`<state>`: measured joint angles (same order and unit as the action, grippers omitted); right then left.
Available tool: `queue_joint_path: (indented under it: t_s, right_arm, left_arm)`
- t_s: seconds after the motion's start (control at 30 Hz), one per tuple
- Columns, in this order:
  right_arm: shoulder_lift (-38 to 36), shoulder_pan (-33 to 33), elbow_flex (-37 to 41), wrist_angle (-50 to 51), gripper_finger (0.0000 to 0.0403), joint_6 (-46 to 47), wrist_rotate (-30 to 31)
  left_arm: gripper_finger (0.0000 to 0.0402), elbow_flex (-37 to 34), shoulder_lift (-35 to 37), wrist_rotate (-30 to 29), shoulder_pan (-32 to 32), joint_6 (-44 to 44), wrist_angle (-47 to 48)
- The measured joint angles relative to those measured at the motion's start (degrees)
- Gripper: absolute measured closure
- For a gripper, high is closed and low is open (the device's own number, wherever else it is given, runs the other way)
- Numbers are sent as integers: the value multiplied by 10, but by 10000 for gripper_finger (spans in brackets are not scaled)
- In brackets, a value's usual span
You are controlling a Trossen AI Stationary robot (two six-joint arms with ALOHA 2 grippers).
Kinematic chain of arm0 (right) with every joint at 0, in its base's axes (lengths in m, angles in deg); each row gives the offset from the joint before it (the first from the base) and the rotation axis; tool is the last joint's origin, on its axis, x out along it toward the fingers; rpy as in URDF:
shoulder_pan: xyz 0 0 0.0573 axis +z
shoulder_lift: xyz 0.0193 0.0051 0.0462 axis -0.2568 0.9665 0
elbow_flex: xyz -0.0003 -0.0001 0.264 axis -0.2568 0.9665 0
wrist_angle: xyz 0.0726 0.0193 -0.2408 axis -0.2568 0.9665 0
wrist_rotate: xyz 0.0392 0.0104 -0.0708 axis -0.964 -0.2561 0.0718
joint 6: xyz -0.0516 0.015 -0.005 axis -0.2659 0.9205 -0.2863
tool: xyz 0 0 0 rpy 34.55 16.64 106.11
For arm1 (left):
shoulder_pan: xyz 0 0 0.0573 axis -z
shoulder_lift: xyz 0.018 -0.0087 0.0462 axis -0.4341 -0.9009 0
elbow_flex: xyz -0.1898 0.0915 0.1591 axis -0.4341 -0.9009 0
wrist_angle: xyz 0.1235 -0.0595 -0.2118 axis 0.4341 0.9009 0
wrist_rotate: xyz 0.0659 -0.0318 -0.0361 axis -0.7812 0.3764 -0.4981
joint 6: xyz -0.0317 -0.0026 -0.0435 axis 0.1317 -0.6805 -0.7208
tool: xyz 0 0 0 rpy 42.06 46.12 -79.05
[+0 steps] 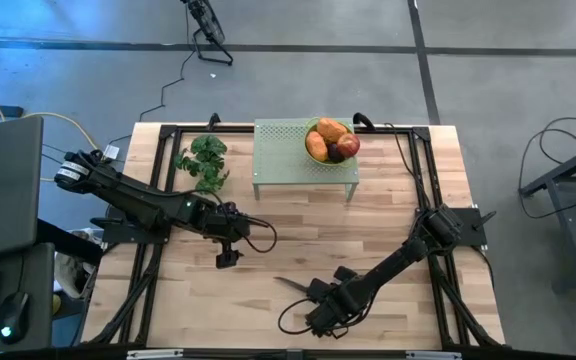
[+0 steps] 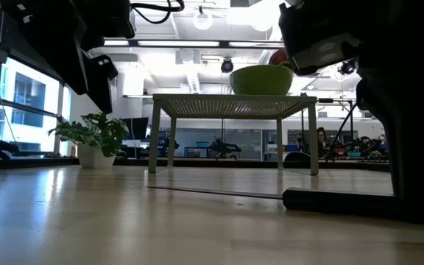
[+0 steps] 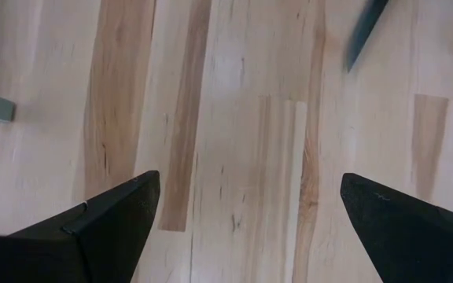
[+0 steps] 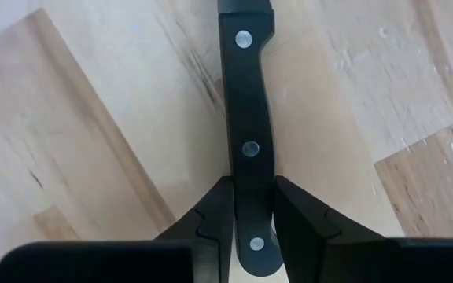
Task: Pick & Place Fruit
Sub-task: Put the knife on the top shelf to the left of the green strainer bowl
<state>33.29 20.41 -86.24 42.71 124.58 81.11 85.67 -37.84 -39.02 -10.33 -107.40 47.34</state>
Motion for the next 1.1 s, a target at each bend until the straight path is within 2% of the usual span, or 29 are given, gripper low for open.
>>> queue_joint_path:
  t_s: [0.3, 0.57, 1.1]
  right_arm:
    - [0, 0, 0, -1, 336, 25, 1]
    - [-2, 4, 1, -6, 336, 27, -2]
    - [-3, 8, 1, -17, 335, 31, -9]
  left_arm:
    - [13, 0, 0, 1, 0, 0, 22]
    - [13, 0, 0, 35, 0, 3, 26]
    - [13, 0, 0, 35, 0, 4, 45]
